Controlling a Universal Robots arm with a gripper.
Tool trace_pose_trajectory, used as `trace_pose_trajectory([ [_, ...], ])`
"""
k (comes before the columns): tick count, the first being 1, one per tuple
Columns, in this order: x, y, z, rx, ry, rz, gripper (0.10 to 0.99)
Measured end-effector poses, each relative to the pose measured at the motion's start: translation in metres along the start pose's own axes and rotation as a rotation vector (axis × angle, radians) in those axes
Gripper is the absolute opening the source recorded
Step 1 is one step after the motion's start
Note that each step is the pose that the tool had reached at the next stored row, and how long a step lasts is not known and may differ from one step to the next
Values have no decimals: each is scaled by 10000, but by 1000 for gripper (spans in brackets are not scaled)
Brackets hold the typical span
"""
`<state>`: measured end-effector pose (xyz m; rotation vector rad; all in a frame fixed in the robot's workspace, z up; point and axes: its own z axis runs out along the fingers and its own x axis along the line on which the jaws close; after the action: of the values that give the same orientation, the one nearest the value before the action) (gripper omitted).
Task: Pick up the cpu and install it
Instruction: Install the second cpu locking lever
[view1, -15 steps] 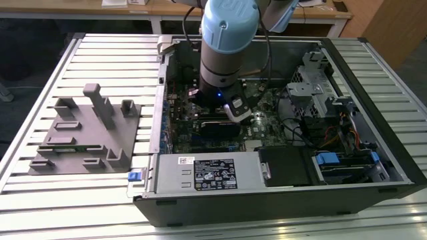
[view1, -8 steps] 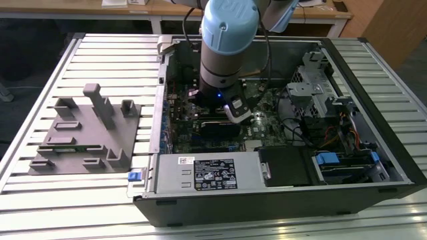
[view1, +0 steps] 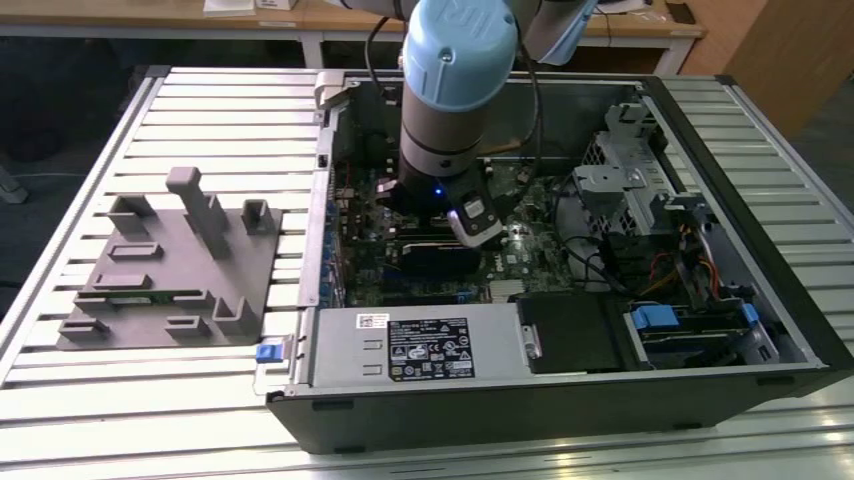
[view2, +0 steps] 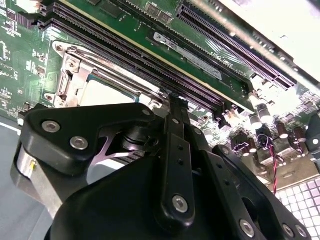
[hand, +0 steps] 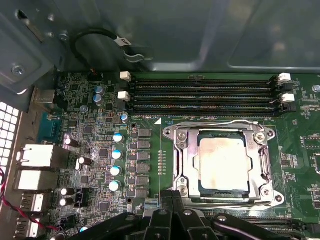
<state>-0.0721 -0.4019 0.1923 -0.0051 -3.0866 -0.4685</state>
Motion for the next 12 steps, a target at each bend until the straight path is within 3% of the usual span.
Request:
trace_pose_trajectory([
  [12, 27, -8, 31, -13, 0, 1, 118],
])
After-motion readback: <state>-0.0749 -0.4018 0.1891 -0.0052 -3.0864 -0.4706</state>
